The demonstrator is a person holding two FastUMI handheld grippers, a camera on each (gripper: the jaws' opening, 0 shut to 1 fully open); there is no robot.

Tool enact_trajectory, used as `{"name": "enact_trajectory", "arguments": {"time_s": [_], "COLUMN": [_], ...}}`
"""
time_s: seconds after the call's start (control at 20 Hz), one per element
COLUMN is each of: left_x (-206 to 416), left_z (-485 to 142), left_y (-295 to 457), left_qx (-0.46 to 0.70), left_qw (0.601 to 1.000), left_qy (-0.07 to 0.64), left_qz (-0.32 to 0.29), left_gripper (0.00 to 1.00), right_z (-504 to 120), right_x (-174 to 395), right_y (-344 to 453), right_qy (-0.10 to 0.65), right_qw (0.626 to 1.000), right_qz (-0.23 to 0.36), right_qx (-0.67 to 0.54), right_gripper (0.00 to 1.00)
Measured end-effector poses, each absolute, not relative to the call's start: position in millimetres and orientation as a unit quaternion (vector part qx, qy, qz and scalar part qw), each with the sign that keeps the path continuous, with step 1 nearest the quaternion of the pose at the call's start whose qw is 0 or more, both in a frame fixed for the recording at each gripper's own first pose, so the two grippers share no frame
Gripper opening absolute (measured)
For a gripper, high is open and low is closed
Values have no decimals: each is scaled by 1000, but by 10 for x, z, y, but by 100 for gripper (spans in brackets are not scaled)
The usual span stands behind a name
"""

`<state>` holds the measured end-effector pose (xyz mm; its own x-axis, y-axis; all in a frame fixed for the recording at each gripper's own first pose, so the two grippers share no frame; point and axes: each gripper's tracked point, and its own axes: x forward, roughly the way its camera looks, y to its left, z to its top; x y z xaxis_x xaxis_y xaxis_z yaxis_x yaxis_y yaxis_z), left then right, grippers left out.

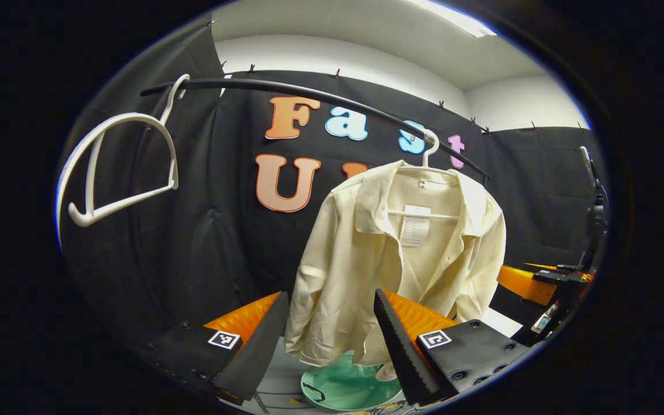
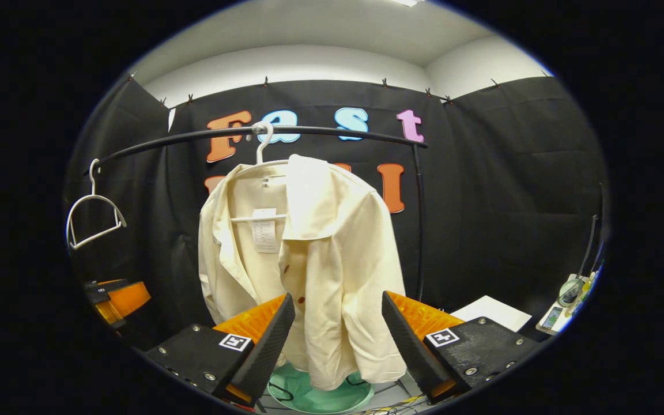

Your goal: Grasp the clothes on the hanger with both hands and then place them into the laundry hamper below.

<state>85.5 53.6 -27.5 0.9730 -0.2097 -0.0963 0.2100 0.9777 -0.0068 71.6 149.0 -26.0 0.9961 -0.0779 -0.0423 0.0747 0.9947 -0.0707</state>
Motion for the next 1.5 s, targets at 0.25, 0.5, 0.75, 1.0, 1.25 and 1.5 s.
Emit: {"name": "enact_trajectory", "arguments": {"time_s": [0.25,0.5,0.75,1.0,1.25,1.5], "left_x": [806,784,795,838,907,965], "left_z": [-328,-361,-375,-356,-430,-457], "left_y": [658,769,834,869,840,583], "left_qx": [1,0,-2,4,0,-4], "left_qw": [994,995,995,995,994,991], "left_qy": [57,62,66,67,76,84], "left_qz": [-92,-81,-74,-72,-75,-105], "left_gripper": [96,96,100,96,100,97], "right_z": [-275,-226,-332,-536,-538,-513], "right_x": [1137,1548,1925,2151,2115,1920], "right_y": [1782,1764,1722,1628,1624,1538], "right_qy": [26,21,34,61,63,59], "right_qw": [999,997,996,995,997,998], "right_qz": [-21,-45,-64,-71,-49,-33], "right_qx": [-39,-57,-55,-27,-17,-8], "right_gripper": [95,95,94,90,37,4]}}
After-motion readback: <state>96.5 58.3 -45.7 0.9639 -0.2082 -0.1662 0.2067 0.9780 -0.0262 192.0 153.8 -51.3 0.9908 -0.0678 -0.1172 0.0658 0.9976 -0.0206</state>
